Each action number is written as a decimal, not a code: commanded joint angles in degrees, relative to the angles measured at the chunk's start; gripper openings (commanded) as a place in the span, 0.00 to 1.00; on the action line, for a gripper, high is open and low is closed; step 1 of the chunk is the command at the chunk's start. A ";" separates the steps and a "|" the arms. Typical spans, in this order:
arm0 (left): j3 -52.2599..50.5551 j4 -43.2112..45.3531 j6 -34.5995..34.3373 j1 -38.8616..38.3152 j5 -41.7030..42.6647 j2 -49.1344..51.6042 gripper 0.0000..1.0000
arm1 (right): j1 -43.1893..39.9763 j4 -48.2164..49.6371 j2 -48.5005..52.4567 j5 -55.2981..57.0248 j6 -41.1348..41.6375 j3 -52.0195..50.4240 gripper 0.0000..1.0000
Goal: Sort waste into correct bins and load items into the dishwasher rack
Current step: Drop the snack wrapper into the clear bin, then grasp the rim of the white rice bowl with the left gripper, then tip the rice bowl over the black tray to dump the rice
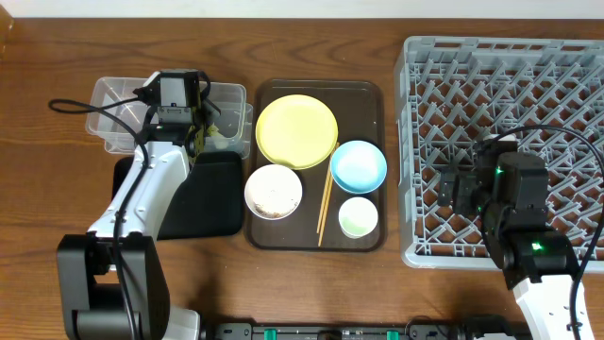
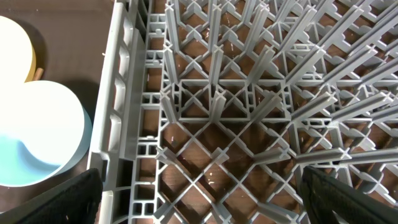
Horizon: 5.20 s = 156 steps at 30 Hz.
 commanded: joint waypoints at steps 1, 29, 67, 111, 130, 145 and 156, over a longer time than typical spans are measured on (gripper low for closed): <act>0.63 -0.17 7.56 -0.70 -0.31 -3.80 0.64 | 0.31 -0.02 0.02 -0.02 0.76 1.20 0.99; -1.42 -22.49 11.04 -32.65 1.62 -2.08 0.74 | 0.31 -0.04 0.02 -0.04 0.76 1.20 0.99; -1.40 -19.65 10.84 -34.01 10.88 8.28 0.06 | 0.31 -0.46 0.02 -0.02 0.76 1.20 0.99; -2.34 -31.67 36.44 19.87 74.84 3.23 0.06 | 0.31 -0.48 0.02 -0.02 0.74 1.18 0.99; -2.36 -45.29 41.75 32.94 98.20 10.45 0.06 | 0.31 -0.46 0.02 -0.02 0.74 1.20 0.99; -2.34 -45.35 38.86 32.98 98.20 10.45 0.06 | 0.31 -0.46 0.02 -0.02 0.76 1.20 0.99; -2.34 -45.35 31.28 32.98 98.20 10.45 0.06 | 0.31 -0.50 0.02 -0.02 0.76 1.20 0.99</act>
